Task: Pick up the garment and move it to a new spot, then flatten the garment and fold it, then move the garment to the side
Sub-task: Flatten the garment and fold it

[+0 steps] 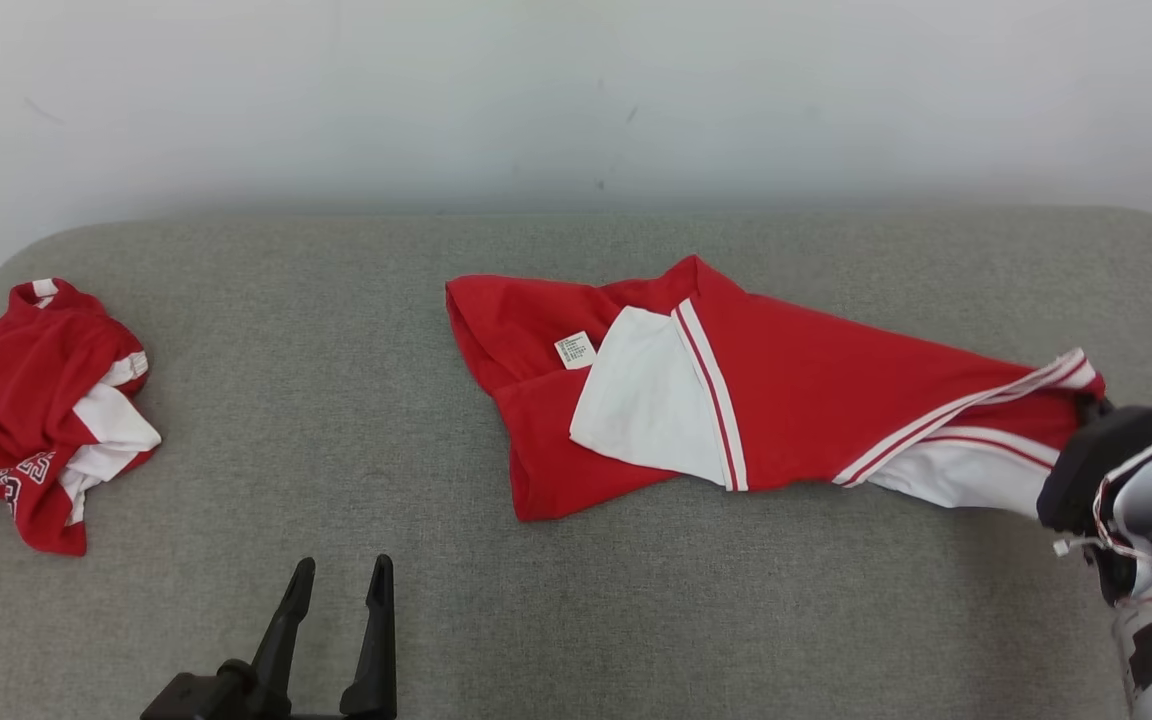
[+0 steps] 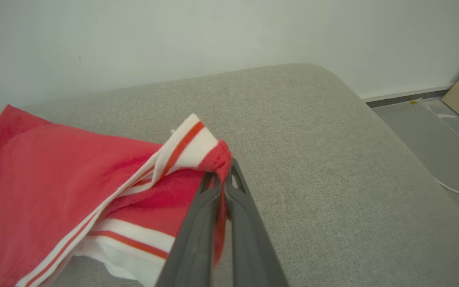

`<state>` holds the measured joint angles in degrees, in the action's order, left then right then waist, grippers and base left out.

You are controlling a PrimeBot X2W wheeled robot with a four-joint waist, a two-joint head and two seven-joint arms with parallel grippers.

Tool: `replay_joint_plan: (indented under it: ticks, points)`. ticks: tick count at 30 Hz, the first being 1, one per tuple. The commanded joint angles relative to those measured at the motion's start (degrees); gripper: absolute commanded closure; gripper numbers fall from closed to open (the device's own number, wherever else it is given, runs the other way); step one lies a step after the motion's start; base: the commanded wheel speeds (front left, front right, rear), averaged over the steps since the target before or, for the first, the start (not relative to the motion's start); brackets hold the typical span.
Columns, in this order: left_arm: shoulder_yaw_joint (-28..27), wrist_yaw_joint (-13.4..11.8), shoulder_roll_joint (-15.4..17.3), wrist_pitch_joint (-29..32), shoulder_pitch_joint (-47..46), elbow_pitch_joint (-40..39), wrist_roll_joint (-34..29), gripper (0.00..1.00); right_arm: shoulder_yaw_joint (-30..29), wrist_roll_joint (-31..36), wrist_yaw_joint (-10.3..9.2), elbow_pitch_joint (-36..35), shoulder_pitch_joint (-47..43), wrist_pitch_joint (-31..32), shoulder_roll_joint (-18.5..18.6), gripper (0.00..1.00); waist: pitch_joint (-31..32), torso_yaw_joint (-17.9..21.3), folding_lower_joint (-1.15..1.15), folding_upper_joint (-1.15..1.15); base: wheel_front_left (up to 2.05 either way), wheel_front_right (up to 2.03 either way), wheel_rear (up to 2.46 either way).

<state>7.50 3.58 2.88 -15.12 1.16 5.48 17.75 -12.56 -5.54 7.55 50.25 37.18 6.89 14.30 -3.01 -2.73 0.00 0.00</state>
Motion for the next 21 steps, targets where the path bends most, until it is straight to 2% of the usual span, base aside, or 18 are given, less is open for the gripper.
replay_joint_plan:
  ticks: [1, 7, 8, 9, 15, 19, 21]
  points:
    - [-0.22, 0.32, 0.02, -0.05, -0.72, 0.09, -0.13, 0.00, -2.06, 1.54, -0.12, -1.11, -1.56, 0.11, -0.99, 1.00, -0.36, 0.40, 0.00, 0.00, 0.00, 0.00, 0.00]
    - [-0.26, 0.44, 0.01, -0.05, -0.79, 0.08, -0.33, 0.00, -8.29, 6.00, -0.12, -4.87, -6.36, 2.59, -4.25, 1.00, -0.46, 0.52, 0.00, 0.00, 0.00, 0.00, 0.00]
    - [-0.21, 0.48, 0.01, -0.05, -0.76, 0.11, -0.39, 0.00, -9.16, 7.19, -0.12, -5.97, -7.07, 2.91, -4.63, 0.24, -0.45, 0.51, 0.00, 0.00, 0.00, 0.00, 0.00]
    - [-0.06, 0.55, 0.01, -0.05, -0.74, 0.21, -0.43, 0.00, -9.79, 8.45, -0.12, -7.00, -7.81, 3.08, -4.91, 0.00, -0.37, 0.40, 0.00, 0.00, 0.00, 0.00, 0.00]
    - [0.86, 0.52, 0.02, -0.06, 0.16, 1.05, -0.36, 0.00, -9.43, 12.81, -0.12, -13.75, -13.77, 6.51, -7.33, 0.00, 1.28, -0.79, 0.00, 0.00, 0.00, 0.00, 0.00]
    - [0.98, 0.00, 0.01, -0.05, 1.04, 0.99, -0.28, 0.00, -4.20, 11.81, -0.12, -21.37, -18.63, 8.88, -8.13, 0.00, 2.51, -1.14, 0.00, 0.00, 0.00, 0.00, 0.00]
    - [0.72, -0.22, 0.01, -0.05, 1.97, 0.80, -0.34, 0.00, 1.46, 10.15, -0.12, -27.22, -22.23, 11.18, -7.88, 0.00, 3.10, -0.99, 0.00, 0.00, 0.00, 0.00, 0.00]
